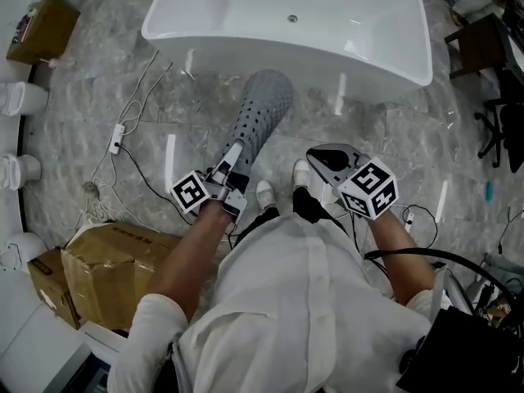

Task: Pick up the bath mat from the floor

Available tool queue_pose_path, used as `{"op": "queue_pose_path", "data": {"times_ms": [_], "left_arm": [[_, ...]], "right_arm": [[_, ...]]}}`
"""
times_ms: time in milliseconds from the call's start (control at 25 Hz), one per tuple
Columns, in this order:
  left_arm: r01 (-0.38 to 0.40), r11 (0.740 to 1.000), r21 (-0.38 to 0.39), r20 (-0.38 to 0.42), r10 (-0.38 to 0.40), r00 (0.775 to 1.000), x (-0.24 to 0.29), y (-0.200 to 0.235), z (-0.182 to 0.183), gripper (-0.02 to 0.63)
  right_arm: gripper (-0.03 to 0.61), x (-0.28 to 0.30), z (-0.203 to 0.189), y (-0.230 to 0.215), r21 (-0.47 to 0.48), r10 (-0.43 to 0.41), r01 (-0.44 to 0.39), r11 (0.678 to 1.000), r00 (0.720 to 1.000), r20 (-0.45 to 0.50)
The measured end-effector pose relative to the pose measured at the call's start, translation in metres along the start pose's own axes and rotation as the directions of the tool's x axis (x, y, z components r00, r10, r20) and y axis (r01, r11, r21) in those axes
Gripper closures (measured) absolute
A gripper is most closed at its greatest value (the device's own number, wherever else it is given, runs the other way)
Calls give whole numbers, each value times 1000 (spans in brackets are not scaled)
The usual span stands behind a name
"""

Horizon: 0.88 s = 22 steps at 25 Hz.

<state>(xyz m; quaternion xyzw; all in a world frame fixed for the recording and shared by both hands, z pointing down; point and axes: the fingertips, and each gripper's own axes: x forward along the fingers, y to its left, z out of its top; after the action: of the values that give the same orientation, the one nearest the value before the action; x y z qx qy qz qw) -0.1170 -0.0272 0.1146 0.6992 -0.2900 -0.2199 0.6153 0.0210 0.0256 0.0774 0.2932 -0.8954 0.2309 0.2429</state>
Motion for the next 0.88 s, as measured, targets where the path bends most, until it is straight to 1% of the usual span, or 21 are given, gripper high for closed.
{"op": "queue_pose_path", "data": {"times_ms": [240,480,640,880], "left_arm": [[-4,999,38,-10,4,1000,-30,-29,-6,597],[13,999,51,-14,-12,1000,-66,-40,-13,595],[6,998,63,-13,-5,1000,-84,-39,-14,595],[6,998,57,8,-7,1000,-94,-36,-14,595]], "right_arm": [[568,-15,12,17,-35,-15,15,999,1000,11],[571,-13,18,38,-50,-14,15,999,1000,22],[571,-8,21,50,-58,-7,8,998,1000,20],[572,-9,25,49,-72,-2,3,997,1000,18]]}}
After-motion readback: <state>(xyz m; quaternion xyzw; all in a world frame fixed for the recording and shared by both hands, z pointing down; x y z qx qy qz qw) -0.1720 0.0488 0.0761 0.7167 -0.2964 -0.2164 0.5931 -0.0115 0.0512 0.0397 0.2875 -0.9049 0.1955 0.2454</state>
